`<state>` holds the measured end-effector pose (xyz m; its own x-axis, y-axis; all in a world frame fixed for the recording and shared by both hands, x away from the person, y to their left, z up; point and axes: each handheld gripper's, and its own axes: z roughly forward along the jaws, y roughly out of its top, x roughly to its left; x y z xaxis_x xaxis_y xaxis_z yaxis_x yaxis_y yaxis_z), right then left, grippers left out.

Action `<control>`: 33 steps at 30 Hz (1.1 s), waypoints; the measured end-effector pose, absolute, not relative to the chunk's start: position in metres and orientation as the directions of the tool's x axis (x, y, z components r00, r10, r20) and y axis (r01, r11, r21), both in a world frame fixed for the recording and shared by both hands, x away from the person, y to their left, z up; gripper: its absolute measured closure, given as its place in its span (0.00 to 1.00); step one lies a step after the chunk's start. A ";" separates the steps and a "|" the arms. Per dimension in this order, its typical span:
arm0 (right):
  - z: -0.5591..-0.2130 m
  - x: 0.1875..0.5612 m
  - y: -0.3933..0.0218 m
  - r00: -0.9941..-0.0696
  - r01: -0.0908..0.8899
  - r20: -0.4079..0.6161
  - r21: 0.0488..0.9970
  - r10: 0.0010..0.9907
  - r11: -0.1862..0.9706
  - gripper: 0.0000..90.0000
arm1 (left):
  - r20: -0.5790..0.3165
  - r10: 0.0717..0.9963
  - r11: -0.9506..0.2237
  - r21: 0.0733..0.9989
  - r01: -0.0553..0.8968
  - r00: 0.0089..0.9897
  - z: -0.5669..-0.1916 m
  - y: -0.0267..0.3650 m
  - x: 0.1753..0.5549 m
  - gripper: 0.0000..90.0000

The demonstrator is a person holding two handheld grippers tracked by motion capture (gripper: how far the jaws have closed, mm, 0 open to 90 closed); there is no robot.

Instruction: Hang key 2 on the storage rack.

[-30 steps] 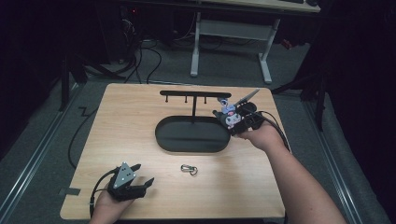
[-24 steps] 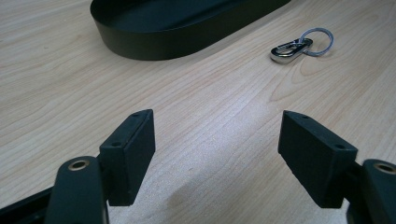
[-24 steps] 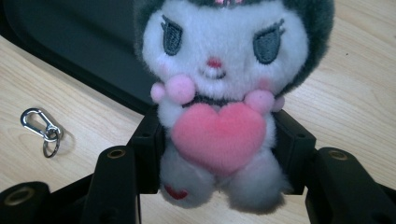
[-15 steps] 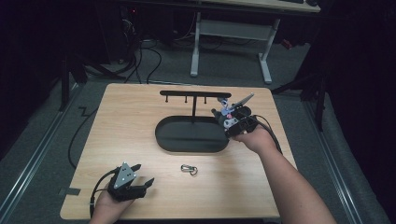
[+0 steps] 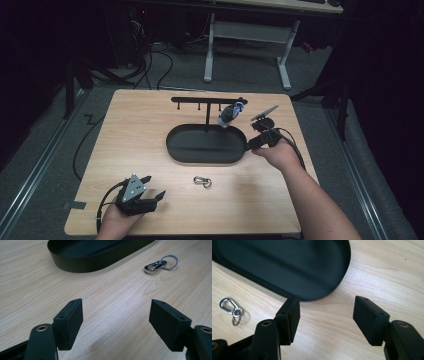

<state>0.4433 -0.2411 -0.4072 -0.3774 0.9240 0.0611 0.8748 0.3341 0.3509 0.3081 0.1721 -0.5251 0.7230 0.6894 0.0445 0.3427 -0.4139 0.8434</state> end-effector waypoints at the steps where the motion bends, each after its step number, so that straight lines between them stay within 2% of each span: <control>1: -0.408 0.440 -0.242 -0.379 0.873 0.064 0.355 0.923 0.334 0.44 | 0.044 0.690 -0.413 0.843 0.343 0.723 -0.525 0.172 0.308 0.31; 9: -0.426 0.403 -0.246 -0.402 0.840 0.051 0.418 0.914 0.346 0.45 | 0.037 0.690 -0.410 0.843 0.349 0.723 -0.525 0.172 0.309 0.32; 18: -0.456 0.354 -0.258 -0.406 0.774 0.039 0.545 0.913 0.321 0.48 | 0.021 0.690 -0.401 0.843 0.358 0.723 -0.523 0.170 0.308 0.35; 20: -0.463 0.344 -0.260 -0.400 0.767 0.066 0.570 0.914 0.295 0.48 | 0.019 0.690 -0.400 0.843 0.359 0.724 -0.522 0.170 0.308 0.36; 24: -0.476 0.327 -0.261 -0.413 0.720 0.040 0.625 0.910 0.300 0.49 | 0.011 0.691 -0.395 0.843 0.365 0.723 -0.521 0.169 0.310 0.38; 27: -0.489 0.311 -0.262 -0.420 0.687 0.048 0.669 0.906 0.284 0.50 | 0.007 0.697 -0.393 0.841 0.373 0.717 -0.521 0.169 0.310 0.41; 28: -0.495 0.306 -0.263 -0.415 0.680 0.047 0.679 0.908 0.276 0.51 | 0.016 0.700 -0.394 0.842 0.368 0.714 -0.521 0.169 0.310 0.46; 33: -0.514 0.285 -0.264 -0.408 0.644 0.042 0.721 0.912 0.255 0.54 | -0.017 0.710 -0.361 0.850 0.384 0.704 -0.519 0.169 0.309 0.55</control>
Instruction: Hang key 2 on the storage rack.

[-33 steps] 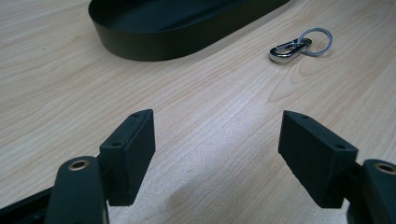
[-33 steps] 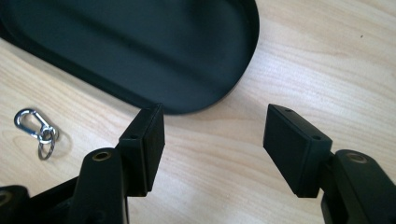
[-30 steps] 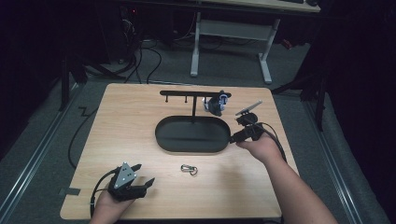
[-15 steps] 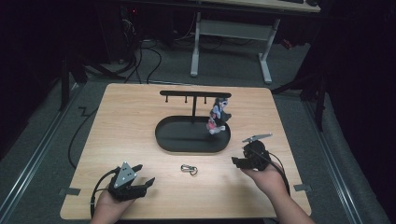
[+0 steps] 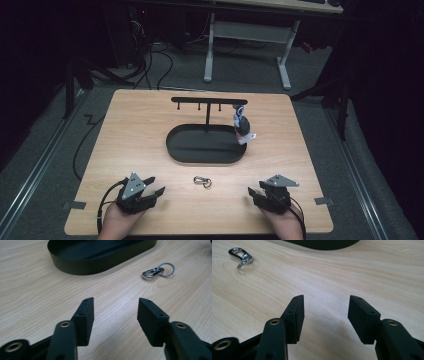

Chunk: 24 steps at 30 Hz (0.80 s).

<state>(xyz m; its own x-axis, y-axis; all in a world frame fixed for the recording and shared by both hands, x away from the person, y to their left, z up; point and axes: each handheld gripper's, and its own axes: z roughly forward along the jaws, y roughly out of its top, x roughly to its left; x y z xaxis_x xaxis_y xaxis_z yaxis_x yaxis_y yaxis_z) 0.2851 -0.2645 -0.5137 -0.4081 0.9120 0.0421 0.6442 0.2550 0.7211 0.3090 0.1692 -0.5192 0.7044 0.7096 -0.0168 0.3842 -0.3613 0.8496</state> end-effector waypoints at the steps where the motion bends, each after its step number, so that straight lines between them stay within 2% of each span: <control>1: -0.516 0.280 -0.266 -0.415 0.635 0.041 0.729 0.909 0.257 0.55 | -0.028 0.711 -0.353 0.850 0.392 0.703 -0.519 0.169 0.309 0.57; 5: -0.507 0.271 -0.269 -0.443 0.603 0.053 0.756 0.895 0.254 0.55 | -0.070 0.731 -0.339 0.826 0.450 0.679 -0.516 0.153 0.318 0.74; 8: -0.509 0.270 -0.271 -0.461 0.604 0.077 0.757 0.884 0.249 0.55 | 0.015 0.734 -0.430 0.784 0.448 0.679 -0.518 0.128 0.325 1.00; 11: -0.510 0.272 -0.272 -0.473 0.605 0.094 0.758 0.876 0.245 0.55 | 0.049 0.735 -0.476 0.747 0.463 0.676 -0.523 0.100 0.337 1.00; 14: -0.509 0.272 -0.272 -0.482 0.604 0.109 0.760 0.870 0.239 0.55 | 0.054 0.746 -0.474 0.743 0.473 0.663 -0.524 0.081 0.348 1.00; 24: -0.510 0.272 -0.273 -0.490 0.618 0.137 0.751 0.861 0.232 0.55 | 0.064 0.706 -0.518 0.726 0.452 0.705 -0.528 0.046 0.355 1.00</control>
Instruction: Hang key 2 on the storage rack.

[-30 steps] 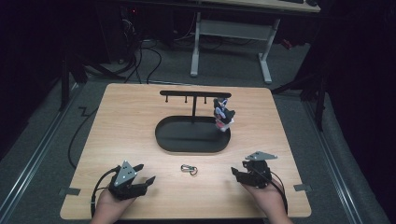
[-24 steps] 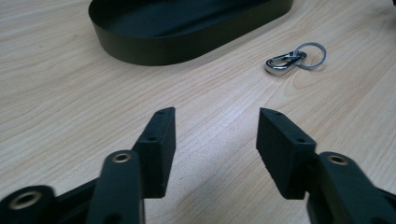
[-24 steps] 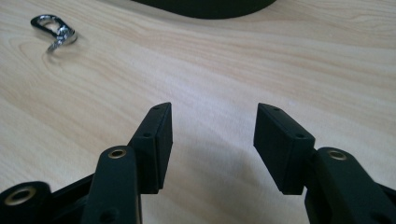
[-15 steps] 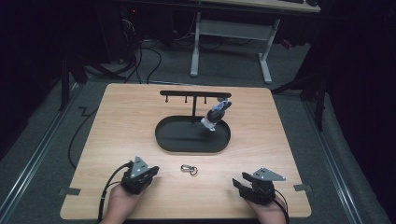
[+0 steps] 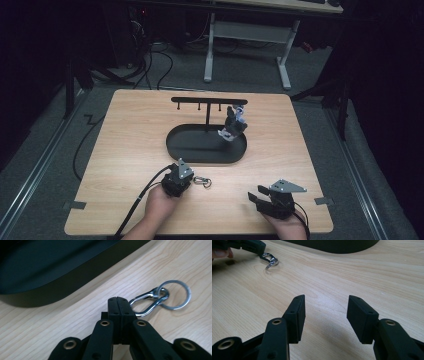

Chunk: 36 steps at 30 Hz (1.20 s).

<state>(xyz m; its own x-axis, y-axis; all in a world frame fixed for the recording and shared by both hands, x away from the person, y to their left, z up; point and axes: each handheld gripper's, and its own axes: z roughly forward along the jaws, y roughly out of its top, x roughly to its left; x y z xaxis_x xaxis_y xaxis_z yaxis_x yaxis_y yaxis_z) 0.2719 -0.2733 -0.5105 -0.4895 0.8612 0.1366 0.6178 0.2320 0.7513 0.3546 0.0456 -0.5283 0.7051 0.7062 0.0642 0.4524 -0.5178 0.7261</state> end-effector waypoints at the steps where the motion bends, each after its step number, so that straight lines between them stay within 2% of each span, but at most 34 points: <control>1: -0.510 0.272 -0.274 -0.489 0.620 0.139 0.750 0.861 0.231 0.55 | 0.063 0.703 -0.519 0.727 0.450 0.708 -0.529 0.043 0.354 1.00; 15: -0.513 0.274 -0.281 -0.474 0.637 0.159 0.740 0.866 0.213 0.55 | 0.048 0.581 -0.573 0.734 0.366 0.813 -0.528 -0.027 0.330 1.00; 21: -0.514 0.275 -0.285 -0.467 0.645 0.162 0.735 0.870 0.209 0.55 | 0.038 0.557 -0.562 0.752 0.343 0.830 -0.523 -0.038 0.323 1.00; 26: -0.515 0.276 -0.285 -0.470 0.643 0.161 0.736 0.868 0.212 0.55 | 0.047 0.599 -0.536 0.765 0.356 0.800 -0.520 -0.013 0.327 0.98; 36: -0.517 0.278 -0.284 -0.462 0.658 0.175 0.725 0.869 0.204 0.58 | 0.035 0.754 -0.438 0.771 0.462 0.656 -0.522 0.094 0.339 0.87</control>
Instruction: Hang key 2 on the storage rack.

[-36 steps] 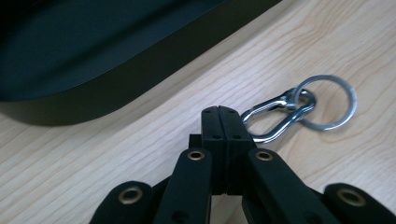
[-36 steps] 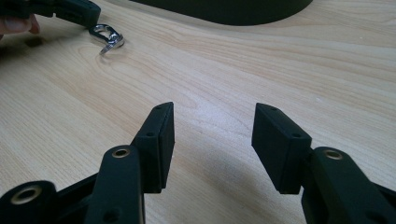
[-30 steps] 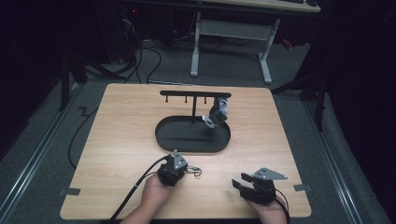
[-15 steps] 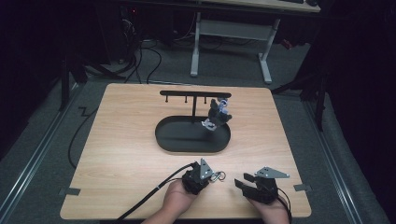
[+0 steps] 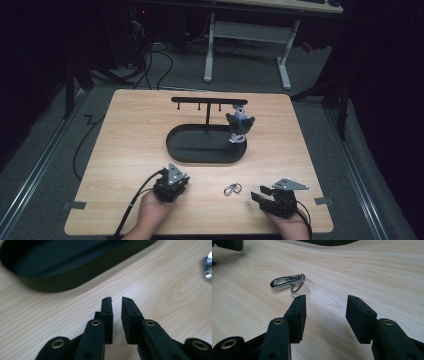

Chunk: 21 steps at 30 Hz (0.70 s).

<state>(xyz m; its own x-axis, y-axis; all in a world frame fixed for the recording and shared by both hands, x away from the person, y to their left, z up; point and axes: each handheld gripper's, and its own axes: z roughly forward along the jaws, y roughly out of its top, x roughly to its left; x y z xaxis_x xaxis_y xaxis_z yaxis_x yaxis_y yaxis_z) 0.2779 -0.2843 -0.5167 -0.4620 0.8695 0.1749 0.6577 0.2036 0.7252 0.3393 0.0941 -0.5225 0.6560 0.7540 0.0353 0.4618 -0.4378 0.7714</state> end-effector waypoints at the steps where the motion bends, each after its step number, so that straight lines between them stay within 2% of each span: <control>1: -0.517 0.278 -0.285 -0.461 0.659 0.176 0.725 0.870 0.203 0.58 | 0.033 0.766 -0.427 0.772 0.470 0.642 -0.522 0.106 0.339 0.85; 5: -0.518 0.279 -0.285 -0.458 0.662 0.169 0.720 0.873 0.208 0.59 | 0.024 0.803 -0.396 0.767 0.504 0.595 -0.522 0.148 0.338 0.79; 10: -0.518 0.279 -0.286 -0.448 0.661 0.153 0.720 0.881 0.211 0.59 | 0.021 0.821 -0.375 0.772 0.513 0.570 -0.524 0.179 0.331 0.70; 14: -0.518 0.279 -0.287 -0.433 0.663 0.148 0.720 0.889 0.203 0.59 | 0.012 0.849 -0.319 0.808 0.495 0.529 -0.532 0.193 0.317 0.57; 17: -0.517 0.279 -0.288 -0.425 0.661 0.140 0.723 0.894 0.201 0.59 | 0.005 0.841 -0.316 0.817 0.483 0.541 -0.528 0.195 0.314 0.50; 21: -0.517 0.280 -0.287 -0.416 0.663 0.133 0.721 0.900 0.199 0.59 | -0.020 0.846 -0.275 0.840 0.468 0.532 -0.521 0.200 0.314 0.44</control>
<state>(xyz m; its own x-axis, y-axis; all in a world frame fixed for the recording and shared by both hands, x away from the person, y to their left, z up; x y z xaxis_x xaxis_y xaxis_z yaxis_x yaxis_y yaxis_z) 0.2796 -0.2868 -0.5167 -0.4155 0.8997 0.1334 0.6634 0.1994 0.7212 0.3142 0.2004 -0.5215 0.5324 0.8463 -0.0196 0.4678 -0.2748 0.8400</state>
